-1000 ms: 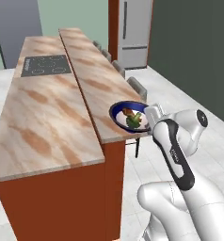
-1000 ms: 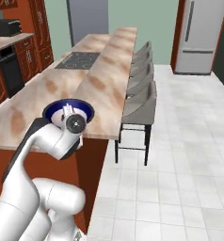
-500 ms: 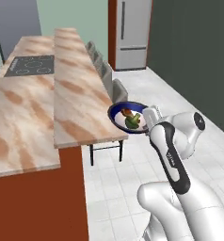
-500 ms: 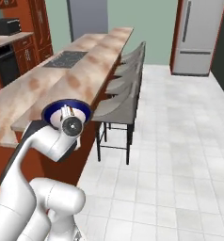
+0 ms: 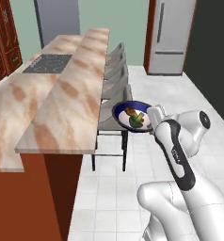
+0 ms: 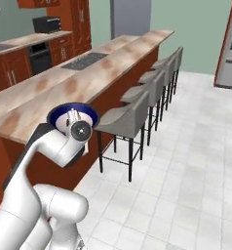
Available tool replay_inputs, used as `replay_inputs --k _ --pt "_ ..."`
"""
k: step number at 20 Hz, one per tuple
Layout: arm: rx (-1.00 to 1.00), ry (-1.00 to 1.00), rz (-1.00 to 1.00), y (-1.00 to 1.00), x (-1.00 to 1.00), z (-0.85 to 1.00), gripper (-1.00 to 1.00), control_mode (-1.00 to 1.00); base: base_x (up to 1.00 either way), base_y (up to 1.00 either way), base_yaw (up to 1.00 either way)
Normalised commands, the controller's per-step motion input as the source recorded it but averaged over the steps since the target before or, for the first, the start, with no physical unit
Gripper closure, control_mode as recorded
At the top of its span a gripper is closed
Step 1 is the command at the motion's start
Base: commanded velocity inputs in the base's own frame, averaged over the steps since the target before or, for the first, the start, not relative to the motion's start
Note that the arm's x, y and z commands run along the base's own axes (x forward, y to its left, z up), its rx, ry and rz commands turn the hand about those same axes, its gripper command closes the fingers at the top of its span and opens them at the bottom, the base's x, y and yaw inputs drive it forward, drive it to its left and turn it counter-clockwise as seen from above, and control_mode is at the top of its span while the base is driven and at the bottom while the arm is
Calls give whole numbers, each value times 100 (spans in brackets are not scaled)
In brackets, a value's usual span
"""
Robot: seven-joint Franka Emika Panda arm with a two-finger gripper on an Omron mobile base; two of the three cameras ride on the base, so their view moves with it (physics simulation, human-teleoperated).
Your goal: The microwave is finished heating the chicken drumstick and broccoli. Take the bowl containing the food and place it on the dining counter.
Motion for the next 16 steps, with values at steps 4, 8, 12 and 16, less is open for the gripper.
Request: replay_inputs --k 4,8,12,16 --pt "0 0 0 0 0 0 100 100 87 -68 54" --pt "0 0 0 0 0 0 100 100 56 -16 41" --pt "0 0 0 0 0 0 100 100 47 -31 33" --pt "2 0 12 -47 39 33 100 -100 9 -17 6"
